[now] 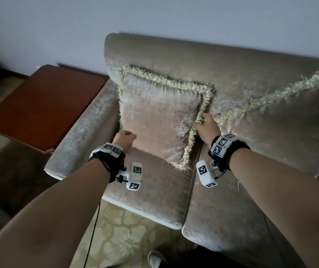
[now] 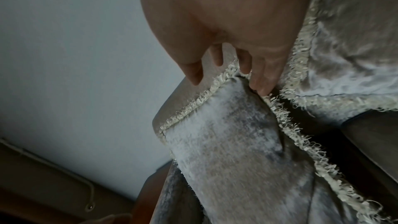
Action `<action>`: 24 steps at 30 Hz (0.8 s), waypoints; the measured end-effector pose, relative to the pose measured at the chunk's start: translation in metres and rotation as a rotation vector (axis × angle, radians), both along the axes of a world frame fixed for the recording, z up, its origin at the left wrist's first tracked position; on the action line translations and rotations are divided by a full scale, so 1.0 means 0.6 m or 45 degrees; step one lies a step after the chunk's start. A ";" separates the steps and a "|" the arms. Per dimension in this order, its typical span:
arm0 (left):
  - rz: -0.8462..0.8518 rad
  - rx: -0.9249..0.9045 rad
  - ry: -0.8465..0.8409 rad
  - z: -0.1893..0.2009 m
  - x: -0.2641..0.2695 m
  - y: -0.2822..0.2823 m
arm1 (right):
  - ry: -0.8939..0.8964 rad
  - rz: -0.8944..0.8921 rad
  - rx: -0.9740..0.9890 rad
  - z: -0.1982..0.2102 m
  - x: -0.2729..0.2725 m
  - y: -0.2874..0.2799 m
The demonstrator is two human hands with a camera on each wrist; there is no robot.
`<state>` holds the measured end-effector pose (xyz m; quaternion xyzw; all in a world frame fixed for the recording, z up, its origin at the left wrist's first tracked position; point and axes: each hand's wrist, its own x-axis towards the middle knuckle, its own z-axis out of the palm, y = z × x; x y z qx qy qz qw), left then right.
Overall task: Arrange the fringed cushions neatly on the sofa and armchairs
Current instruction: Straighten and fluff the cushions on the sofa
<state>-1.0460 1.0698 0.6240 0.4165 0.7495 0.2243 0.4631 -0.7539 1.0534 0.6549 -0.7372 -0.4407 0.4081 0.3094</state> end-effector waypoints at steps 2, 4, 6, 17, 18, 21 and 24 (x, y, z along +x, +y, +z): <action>0.010 -0.029 0.010 -0.011 -0.013 0.010 | -0.035 0.044 0.016 0.000 -0.019 0.017; 0.031 -0.077 -0.009 -0.038 -0.025 0.027 | -0.078 0.092 0.013 -0.013 -0.033 0.043; 0.057 -0.120 -0.073 -0.067 -0.032 0.045 | -0.130 0.156 0.022 -0.026 -0.045 0.071; 0.231 -0.274 -0.136 -0.212 -0.068 0.160 | -0.562 0.339 0.179 -0.111 -0.072 0.271; 0.244 -0.301 -0.145 -0.224 -0.069 0.166 | -0.642 0.337 0.206 -0.117 -0.071 0.283; 0.224 -0.391 -0.156 -0.255 -0.072 0.186 | -0.937 0.329 0.253 -0.134 -0.069 0.317; 0.247 -0.434 -0.218 -0.288 -0.075 0.218 | -1.035 0.291 0.244 -0.156 -0.070 0.339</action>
